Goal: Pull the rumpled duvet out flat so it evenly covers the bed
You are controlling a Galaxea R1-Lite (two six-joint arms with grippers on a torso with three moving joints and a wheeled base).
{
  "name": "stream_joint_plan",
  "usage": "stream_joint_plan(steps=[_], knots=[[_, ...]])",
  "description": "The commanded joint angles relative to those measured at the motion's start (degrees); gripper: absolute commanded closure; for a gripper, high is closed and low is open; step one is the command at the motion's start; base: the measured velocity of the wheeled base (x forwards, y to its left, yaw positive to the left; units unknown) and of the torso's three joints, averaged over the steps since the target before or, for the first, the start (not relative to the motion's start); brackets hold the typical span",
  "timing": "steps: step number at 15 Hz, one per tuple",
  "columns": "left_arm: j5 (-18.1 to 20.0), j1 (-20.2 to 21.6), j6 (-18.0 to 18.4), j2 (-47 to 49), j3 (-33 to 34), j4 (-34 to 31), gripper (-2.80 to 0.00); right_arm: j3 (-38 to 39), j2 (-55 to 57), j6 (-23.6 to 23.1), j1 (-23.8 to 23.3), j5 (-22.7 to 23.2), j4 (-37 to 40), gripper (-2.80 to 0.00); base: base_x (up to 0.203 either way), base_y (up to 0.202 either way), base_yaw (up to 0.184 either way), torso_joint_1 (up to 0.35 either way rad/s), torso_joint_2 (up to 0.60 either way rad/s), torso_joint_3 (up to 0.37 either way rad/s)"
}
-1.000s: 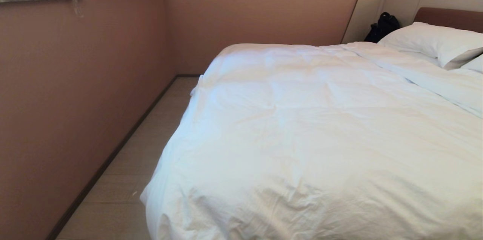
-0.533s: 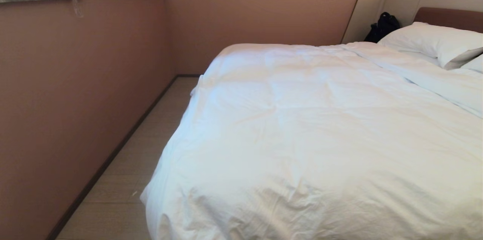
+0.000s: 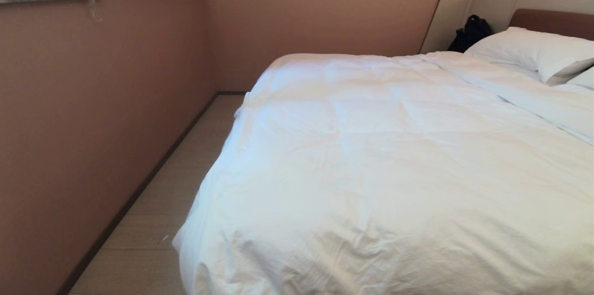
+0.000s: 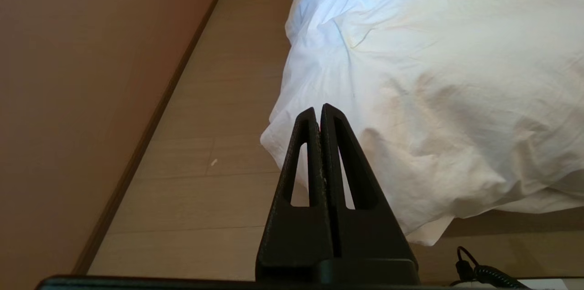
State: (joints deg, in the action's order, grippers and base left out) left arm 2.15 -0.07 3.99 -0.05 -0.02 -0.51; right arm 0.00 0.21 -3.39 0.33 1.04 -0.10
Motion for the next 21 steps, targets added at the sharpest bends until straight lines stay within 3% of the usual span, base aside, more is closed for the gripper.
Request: stream_joint_plan(steps=[1, 21], knots=[[-0.04, -0.01, 0.14, 0.05, 0.02, -0.02, 0.00, 0.00, -0.03, -0.04, 0.02, 0.02, 0.01, 0.00, 0.000, 0.000, 0.000, 0.000, 0.00, 0.000], [-0.39, -0.01, -2.49, 0.05, 0.02, 0.07, 0.00, 0.00, -0.03, -0.04, 0.02, 0.02, 0.01, 0.00, 0.000, 0.000, 0.000, 0.000, 0.00, 0.000]])
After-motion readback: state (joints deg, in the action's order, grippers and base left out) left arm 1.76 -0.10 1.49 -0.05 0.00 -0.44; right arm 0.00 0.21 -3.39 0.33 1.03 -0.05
